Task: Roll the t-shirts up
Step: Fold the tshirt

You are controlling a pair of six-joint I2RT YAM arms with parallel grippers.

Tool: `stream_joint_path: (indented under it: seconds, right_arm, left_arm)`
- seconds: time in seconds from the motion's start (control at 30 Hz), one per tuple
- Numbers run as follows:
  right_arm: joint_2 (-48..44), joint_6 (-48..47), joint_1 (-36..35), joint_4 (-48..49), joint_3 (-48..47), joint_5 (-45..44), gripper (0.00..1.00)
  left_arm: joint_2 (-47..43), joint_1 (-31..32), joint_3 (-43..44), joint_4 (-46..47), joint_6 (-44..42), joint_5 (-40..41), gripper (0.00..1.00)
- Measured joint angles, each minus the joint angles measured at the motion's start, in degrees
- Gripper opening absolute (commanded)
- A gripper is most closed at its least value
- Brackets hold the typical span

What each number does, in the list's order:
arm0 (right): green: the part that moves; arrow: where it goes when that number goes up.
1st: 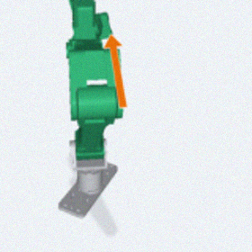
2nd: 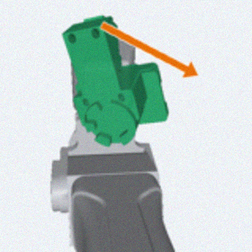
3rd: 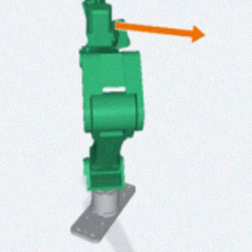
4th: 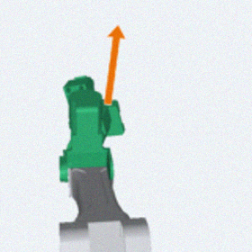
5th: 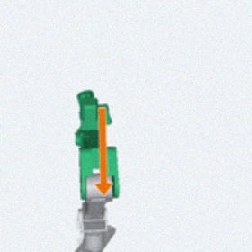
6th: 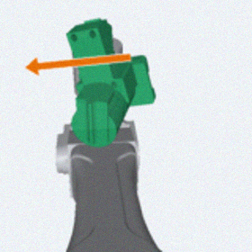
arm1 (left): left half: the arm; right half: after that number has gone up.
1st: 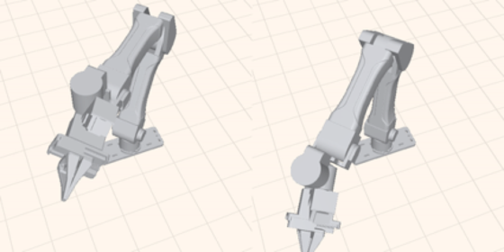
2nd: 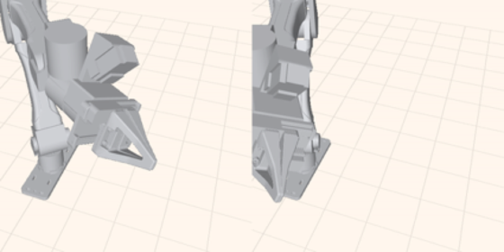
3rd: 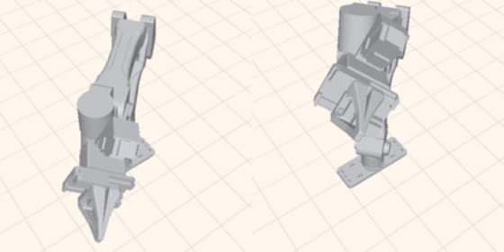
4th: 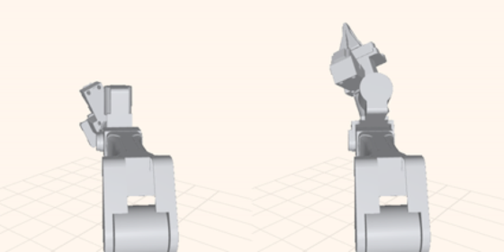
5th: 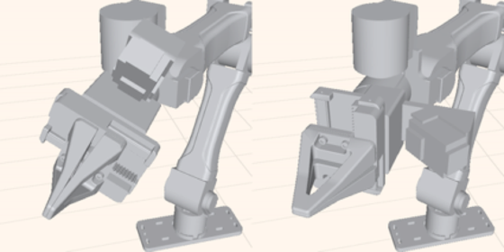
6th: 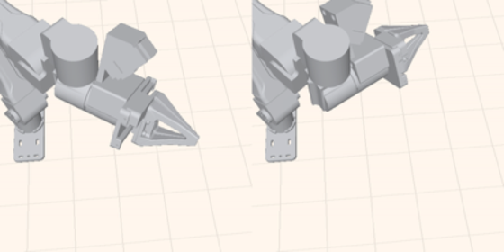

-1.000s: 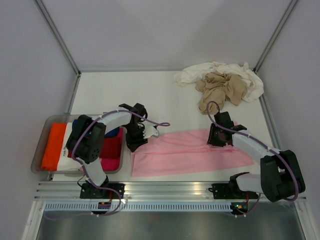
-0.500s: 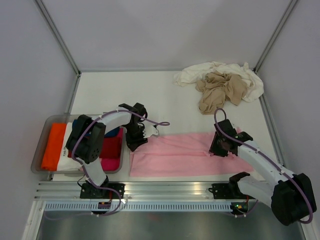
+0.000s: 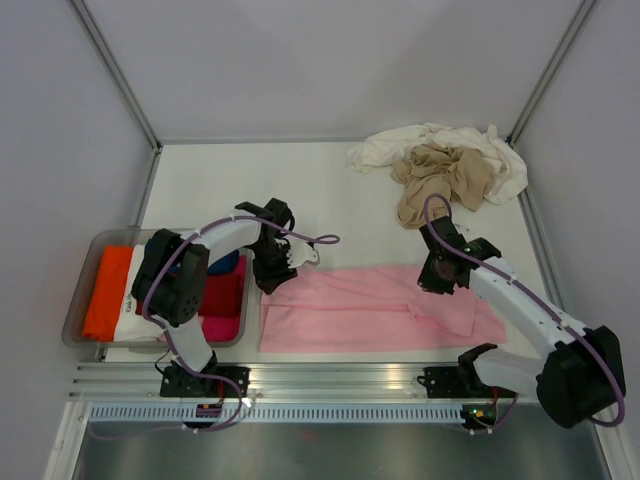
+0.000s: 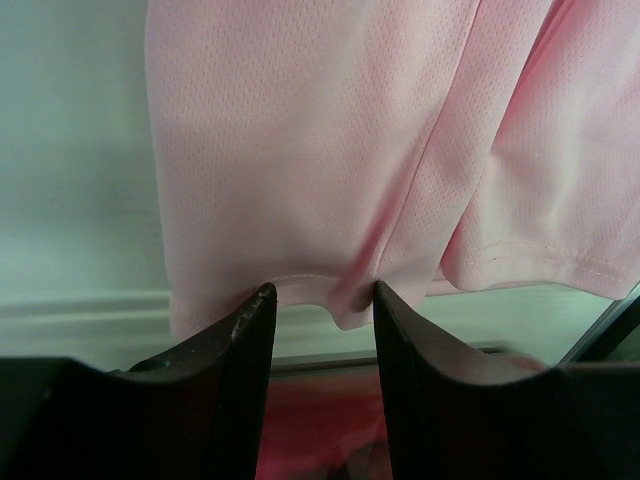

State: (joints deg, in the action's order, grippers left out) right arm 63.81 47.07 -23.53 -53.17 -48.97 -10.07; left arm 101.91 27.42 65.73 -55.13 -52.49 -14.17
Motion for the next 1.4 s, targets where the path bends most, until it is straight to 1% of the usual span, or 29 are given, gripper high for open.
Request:
stream_joint_path:
  seconds: [0.03,0.1,0.17,0.23,0.37,0.47,0.6,0.7,0.77,0.83,0.87,0.93,0.97,1.0,1.03,1.07,1.13,1.2,1.27,1.3,1.33,1.37,1.4]
  right_arm:
    - [2.1,0.2,0.0,2.5,1.5,0.0,0.00]
    - [5.5,0.3,0.0,5.4,5.3,0.5,0.00]
    - [9.0,0.0,0.0,6.6,9.3,1.5,0.00]
    - [11.8,-0.9,0.0,7.3,11.2,2.5,0.00]
    - [13.7,-3.2,0.1,7.9,10.9,3.6,0.00]
    - [13.6,-3.7,0.1,7.7,10.7,3.4,0.00]
    - [12.3,-3.6,-0.1,8.0,10.2,1.1,0.00]
    - [11.0,-3.9,-0.1,6.8,6.4,-2.0,0.01]
    - [10.5,-4.5,0.2,6.1,2.5,-4.2,0.11]
    - [9.9,-5.5,1.6,5.9,-1.9,-6.0,0.18]
    - [9.7,-6.5,3.0,6.3,-3.5,-6.6,0.22]
    - [9.2,-8.4,7.0,7.6,-4.8,-7.5,0.27]
    - [9.4,-9.6,9.5,8.2,-4.7,-7.4,0.36]
    - [9.7,-10.4,11.6,8.6,-4.6,-7.6,0.40]
    - [10.3,-11.5,14.4,9.3,-4.3,-7.6,0.45]
    - [11.4,-12.6,18.0,10.3,-3.9,-7.2,0.48]
    - [13.5,-14.4,21.8,11.9,-3.3,-6.7,0.53]
    - [16.0,-16.2,24.1,13.9,-2.8,-6.1,0.53]
    - [18.1,-17.6,25.1,16.1,-2.3,-5.9,0.51]
    - [18.9,-18.3,25.7,17.3,-1.9,-5.9,0.49]
    - [19.5,-18.9,26.2,18.5,-1.5,-5.7,0.42]
    - [19.9,-19.5,26.9,19.9,-0.8,-5.4,0.38]
    - [20.2,-20.0,27.8,21.1,0.0,-5.1,0.29]
  left_arm:
    - [0.0,-0.1,0.0,0.0,0.0,0.0,0.49]
    - [0.0,-0.1,0.0,0.0,0.2,0.0,0.49]
    - [-0.1,-0.1,-0.2,0.1,0.4,-0.1,0.49]
    - [-0.2,-0.1,-0.5,0.0,0.4,-0.1,0.49]
    - [-0.9,-0.1,-1.2,-1.0,0.2,-0.3,0.51]
    - [-2.2,-0.1,-1.2,-3.9,-1.0,-0.6,0.53]
    - [-2.6,0.0,1.4,-11.4,-4.7,-1.9,0.52]
    - [-2.6,-0.2,4.9,-16.3,-5.9,-2.6,0.53]
    - [-2.5,-0.2,7.5,-16.1,-5.1,-2.6,0.55]
    - [-1.9,-0.2,10.2,-15.1,-3.7,-2.6,0.57]
    - [-1.6,0.1,11.1,-14.0,-2.9,-2.4,0.57]
    - [-1.2,0.5,11.0,-11.9,-1.9,-2.3,0.58]
    - [-1.3,0.9,9.7,-10.4,-1.4,-2.0,0.58]
    - [-1.6,1.6,7.5,-8.5,-1.0,-1.4,0.58]
    - [-1.9,2.3,5.4,-6.9,-0.8,-0.7,0.58]
    - [-2.1,3.5,2.4,-5.5,-0.5,0.1,0.58]
    - [-2.1,5.2,-1.2,-3.9,0.2,1.4,0.57]
    - [-2.1,6.6,-3.2,-2.8,1.1,2.3,0.56]
    - [-2.1,6.8,-3.7,-1.3,2.0,3.3,0.52]
    - [-2.1,6.8,-3.7,-0.6,2.2,3.7,0.47]
    - [-2.1,6.7,-3.8,0.2,2.6,3.8,0.44]
    - [-2.1,6.6,-3.9,1.0,2.8,4.1,0.41]
    - [-2.1,6.5,-4.2,1.6,3.0,4.2,0.35]
